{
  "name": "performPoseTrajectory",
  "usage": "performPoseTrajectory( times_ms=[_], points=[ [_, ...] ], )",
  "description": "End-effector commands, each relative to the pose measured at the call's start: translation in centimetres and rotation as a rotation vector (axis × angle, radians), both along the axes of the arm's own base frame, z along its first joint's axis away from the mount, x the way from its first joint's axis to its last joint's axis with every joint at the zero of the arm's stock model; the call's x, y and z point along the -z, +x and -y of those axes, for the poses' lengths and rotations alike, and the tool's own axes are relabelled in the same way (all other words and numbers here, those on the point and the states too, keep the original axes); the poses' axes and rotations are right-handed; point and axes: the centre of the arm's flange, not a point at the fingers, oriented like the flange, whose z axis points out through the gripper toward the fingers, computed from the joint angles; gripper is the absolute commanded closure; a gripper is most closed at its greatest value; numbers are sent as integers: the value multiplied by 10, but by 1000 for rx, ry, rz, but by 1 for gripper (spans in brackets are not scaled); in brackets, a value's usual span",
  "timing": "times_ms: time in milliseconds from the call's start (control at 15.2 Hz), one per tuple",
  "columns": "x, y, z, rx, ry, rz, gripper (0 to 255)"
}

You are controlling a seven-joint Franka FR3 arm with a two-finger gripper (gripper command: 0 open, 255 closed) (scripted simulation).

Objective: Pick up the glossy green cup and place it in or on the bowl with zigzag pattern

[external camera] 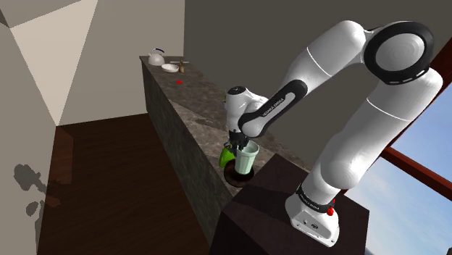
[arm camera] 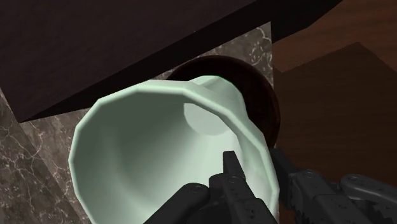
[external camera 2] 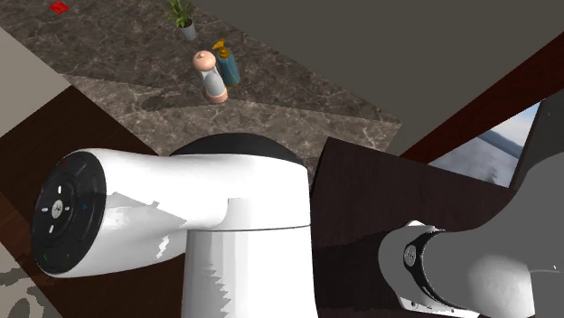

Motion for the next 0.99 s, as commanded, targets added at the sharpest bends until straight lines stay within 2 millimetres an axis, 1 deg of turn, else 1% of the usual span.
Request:
performPoseTrajectory(
  times_ms=[0,132,660,726,924],
  points=[
    [10,0,-1,0,0,1,255],
    [20,0,-1,0,0,1,255],
    [20,0,-1,0,0,1,255],
    [20,0,-1,0,0,1,0],
    [20,0,-1,0,0,1,0]
  ],
)
